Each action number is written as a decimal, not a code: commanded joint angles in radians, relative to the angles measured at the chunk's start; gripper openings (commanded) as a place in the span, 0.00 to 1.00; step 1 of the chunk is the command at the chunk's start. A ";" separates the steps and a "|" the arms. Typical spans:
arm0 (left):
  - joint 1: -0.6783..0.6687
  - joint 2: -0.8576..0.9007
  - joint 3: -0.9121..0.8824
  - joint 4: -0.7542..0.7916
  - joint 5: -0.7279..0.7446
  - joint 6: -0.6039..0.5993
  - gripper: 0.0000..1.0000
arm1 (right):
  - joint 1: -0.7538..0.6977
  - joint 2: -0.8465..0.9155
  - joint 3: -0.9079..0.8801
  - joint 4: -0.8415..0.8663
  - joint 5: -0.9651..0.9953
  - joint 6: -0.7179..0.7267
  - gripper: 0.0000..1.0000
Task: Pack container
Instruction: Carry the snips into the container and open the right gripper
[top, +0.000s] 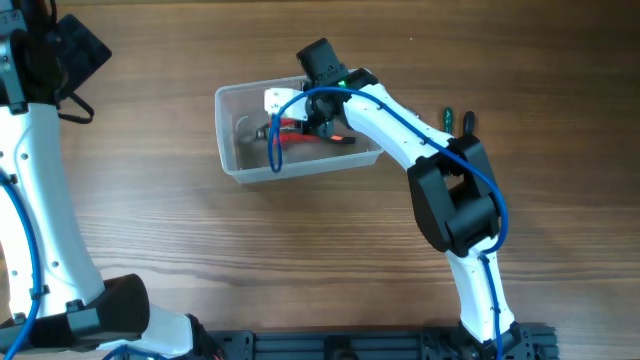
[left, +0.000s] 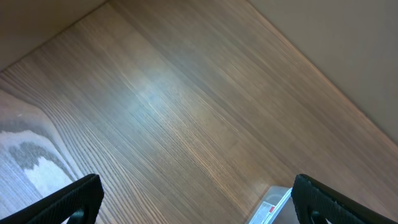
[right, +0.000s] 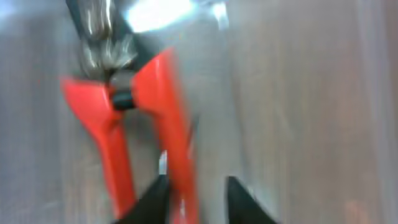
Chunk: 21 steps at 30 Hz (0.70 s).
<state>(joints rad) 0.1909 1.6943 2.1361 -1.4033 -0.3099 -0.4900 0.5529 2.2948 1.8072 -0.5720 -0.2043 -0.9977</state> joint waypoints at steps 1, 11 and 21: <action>0.004 0.006 0.011 -0.001 -0.008 0.019 1.00 | -0.003 -0.005 0.014 0.059 0.111 0.158 0.46; 0.004 0.006 0.011 -0.001 -0.008 0.019 1.00 | -0.025 -0.298 0.014 0.042 0.516 0.463 0.78; 0.004 0.006 0.011 -0.001 -0.008 0.019 1.00 | -0.412 -0.730 0.014 -0.012 0.264 0.730 0.88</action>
<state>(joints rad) 0.1909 1.6943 2.1361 -1.4033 -0.3099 -0.4900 0.2878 1.6108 1.8248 -0.5449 0.1680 -0.4362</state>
